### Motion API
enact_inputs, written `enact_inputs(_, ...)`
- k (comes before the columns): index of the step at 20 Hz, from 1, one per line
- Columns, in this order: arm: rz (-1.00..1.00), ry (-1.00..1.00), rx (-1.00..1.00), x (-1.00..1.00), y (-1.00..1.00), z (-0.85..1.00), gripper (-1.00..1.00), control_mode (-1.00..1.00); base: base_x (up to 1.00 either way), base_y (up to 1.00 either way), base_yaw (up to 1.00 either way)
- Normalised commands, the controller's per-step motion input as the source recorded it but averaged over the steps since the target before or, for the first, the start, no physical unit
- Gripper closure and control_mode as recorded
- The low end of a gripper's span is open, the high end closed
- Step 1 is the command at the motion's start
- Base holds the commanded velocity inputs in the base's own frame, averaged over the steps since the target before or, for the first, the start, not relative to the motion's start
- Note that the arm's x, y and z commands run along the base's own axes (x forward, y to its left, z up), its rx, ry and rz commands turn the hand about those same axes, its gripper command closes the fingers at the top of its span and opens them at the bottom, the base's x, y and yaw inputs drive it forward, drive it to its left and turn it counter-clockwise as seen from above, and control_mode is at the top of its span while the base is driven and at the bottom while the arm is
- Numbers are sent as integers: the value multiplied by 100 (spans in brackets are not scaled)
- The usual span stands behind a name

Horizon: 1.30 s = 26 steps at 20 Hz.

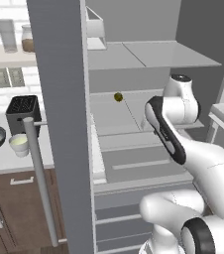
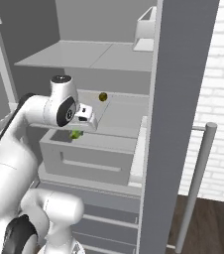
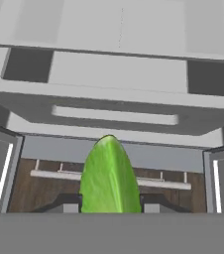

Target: Grab a lemon wedge from the fridge and one ice cube from the ice bowl, and put them in the glass of lemonade.

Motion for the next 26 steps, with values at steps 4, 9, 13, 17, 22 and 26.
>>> enact_inputs(4, -12, -1, 0, -100, -3, 61, 100, -100, 0, 0, 0)
enact_inputs(9, -2, -13, 0, -95, 1, 44, 100, -100, 0, 0, 0)
enact_inputs(13, 0, -16, 0, -74, 5, 38, 100, -100, 0, 0, 0)
enact_inputs(17, 0, -22, 0, -57, 3, 24, 100, -100, 0, 0, 0)
enact_inputs(22, 0, -6, 0, -11, 0, 6, 100, -100, 0, 0, 0)
enact_inputs(26, 0, 0, 0, 0, 0, 0, 100, -100, 0, 0, 0)
